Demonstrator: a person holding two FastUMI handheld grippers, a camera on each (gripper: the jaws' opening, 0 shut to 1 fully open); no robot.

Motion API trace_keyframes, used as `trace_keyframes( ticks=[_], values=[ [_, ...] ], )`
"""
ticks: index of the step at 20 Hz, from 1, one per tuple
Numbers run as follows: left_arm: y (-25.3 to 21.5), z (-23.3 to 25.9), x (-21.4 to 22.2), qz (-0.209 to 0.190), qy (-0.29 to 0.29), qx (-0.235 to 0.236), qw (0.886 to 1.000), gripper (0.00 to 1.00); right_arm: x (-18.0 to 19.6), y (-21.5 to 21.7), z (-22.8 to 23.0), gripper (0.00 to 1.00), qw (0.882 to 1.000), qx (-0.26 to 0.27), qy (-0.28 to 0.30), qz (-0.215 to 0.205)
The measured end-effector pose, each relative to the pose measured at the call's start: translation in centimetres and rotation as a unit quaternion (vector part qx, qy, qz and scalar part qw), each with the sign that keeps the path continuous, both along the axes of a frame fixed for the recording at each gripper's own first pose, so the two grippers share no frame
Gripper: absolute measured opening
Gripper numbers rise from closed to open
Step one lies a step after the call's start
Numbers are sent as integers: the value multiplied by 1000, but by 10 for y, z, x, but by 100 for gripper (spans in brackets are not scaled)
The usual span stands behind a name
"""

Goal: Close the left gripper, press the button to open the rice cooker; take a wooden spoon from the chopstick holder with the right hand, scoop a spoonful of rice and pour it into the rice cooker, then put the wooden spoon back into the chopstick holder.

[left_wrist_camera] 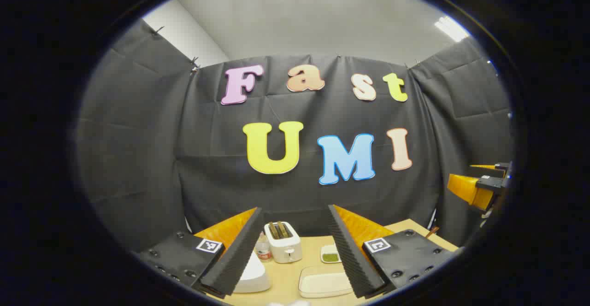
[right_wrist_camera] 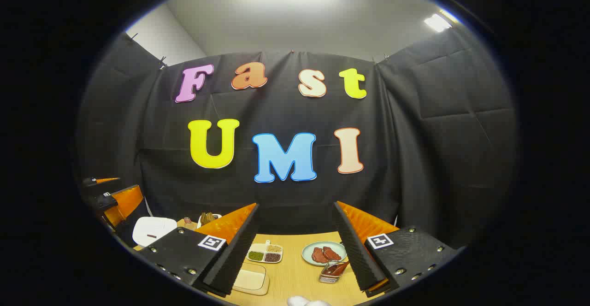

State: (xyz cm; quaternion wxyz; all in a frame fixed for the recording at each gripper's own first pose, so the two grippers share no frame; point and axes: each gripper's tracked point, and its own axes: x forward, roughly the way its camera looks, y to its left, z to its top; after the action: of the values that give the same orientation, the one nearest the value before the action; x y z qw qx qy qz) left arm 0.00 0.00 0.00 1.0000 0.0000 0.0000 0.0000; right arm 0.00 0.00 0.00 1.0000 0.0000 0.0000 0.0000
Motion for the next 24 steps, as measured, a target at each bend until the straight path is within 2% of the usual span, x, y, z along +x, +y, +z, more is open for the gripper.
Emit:
trace_keyframes(
  ticks=[24],
  values=[
    [10, -7, 8, -1, 4, -8, 1000, 99, -1, 7, -1, 96, 1000, -5, 8, -5]
  ],
)
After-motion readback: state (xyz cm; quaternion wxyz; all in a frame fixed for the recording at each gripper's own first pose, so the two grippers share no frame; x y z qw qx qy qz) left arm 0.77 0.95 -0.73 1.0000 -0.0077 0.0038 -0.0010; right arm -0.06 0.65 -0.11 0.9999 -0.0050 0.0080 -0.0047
